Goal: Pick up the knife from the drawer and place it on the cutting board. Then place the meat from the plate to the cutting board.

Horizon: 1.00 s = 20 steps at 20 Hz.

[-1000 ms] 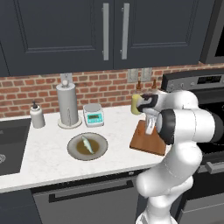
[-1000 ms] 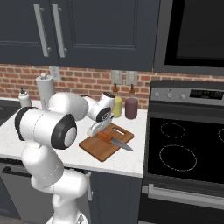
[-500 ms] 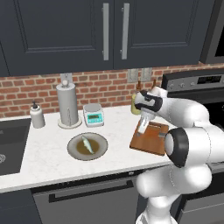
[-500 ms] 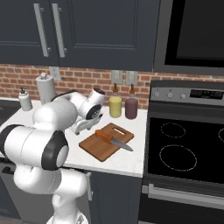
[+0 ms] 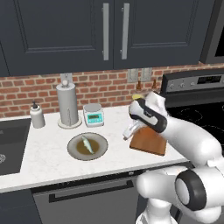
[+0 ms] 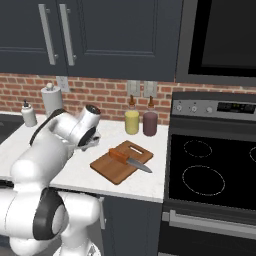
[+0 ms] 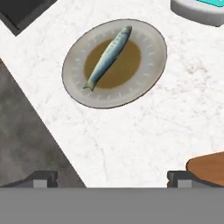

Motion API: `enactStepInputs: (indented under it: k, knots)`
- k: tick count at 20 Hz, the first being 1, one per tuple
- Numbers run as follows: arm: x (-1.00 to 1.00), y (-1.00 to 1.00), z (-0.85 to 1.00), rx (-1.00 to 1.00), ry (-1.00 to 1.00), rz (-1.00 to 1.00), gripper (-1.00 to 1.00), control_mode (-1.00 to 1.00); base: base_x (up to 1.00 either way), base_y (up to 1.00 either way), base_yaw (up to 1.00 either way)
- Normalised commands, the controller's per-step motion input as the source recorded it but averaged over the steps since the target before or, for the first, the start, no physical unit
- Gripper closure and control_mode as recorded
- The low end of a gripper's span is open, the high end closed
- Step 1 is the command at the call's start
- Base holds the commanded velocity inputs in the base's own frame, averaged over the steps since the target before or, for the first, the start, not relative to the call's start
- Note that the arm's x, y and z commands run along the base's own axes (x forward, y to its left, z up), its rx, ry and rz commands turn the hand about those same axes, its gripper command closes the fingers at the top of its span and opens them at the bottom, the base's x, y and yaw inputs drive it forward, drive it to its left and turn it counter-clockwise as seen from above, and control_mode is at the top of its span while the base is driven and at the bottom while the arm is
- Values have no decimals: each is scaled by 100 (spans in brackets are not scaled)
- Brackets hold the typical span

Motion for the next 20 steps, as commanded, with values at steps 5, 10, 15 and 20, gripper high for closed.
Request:
enactStepInputs:
  k: [5, 10, 15, 20]
  knots:
    - [-4, 80, 16, 0, 0, -33, -100, -100, 0, 0, 0]
    - [2, 95, 0, -2, 1, -31, -100, -100, 0, 0, 0]
    - [44, 84, 0, -5, 9, -19, -100, -100, 0, 0, 0]
    - [61, 21, 0, -1, 10, 0, -100, -100, 0, 0, 0]
